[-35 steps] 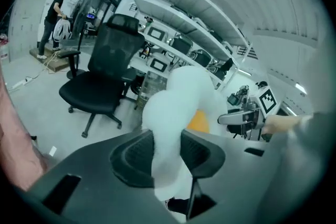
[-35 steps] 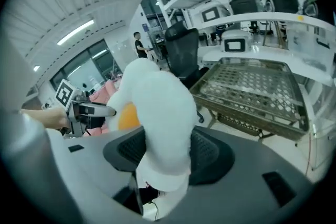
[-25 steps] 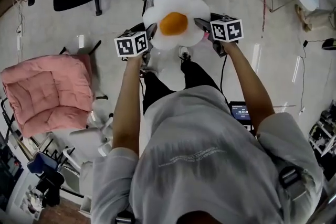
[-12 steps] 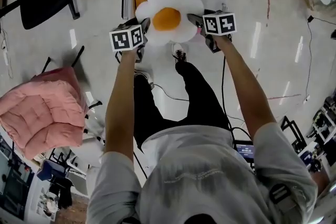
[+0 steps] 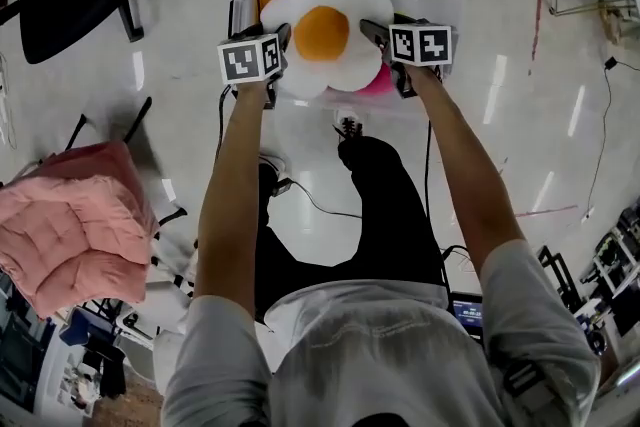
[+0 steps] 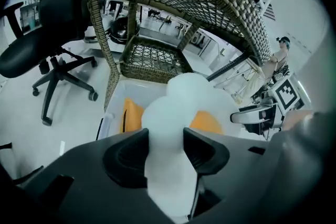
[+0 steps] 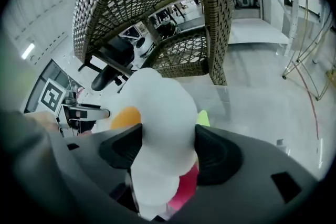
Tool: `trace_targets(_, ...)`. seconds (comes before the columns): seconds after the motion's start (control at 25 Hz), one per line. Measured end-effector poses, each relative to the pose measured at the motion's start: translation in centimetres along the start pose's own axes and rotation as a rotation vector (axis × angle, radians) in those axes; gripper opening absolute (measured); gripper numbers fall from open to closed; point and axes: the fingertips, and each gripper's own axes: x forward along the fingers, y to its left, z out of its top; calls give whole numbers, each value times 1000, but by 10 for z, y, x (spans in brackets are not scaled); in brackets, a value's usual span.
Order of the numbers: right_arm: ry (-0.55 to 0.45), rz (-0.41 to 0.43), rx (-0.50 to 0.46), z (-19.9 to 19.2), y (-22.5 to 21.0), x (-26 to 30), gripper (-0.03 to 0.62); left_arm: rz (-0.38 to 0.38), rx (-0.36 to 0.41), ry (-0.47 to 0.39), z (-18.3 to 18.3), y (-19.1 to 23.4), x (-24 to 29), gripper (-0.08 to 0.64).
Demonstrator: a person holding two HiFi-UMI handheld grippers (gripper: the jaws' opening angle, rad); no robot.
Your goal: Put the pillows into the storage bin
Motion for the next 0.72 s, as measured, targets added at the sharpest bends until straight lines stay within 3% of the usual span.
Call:
trace_targets(0.2, 5, -81, -62, 10, -8, -9, 357, 64, -43, -33, 3, 17, -12, 262)
trace_targets(0.36, -19, -58, -57, 23, 15, -38, 351, 90, -91, -72, 4, 20, -54, 262)
trace_targets(0.48, -44, -30, -78, 36, 55, -66, 334, 89, -136, -145, 12, 20, -105, 259)
trace_targets(0.72, -83, 93, -326, 85, 195, -103, 325, 215, -183, -342, 28, 73, -252, 212)
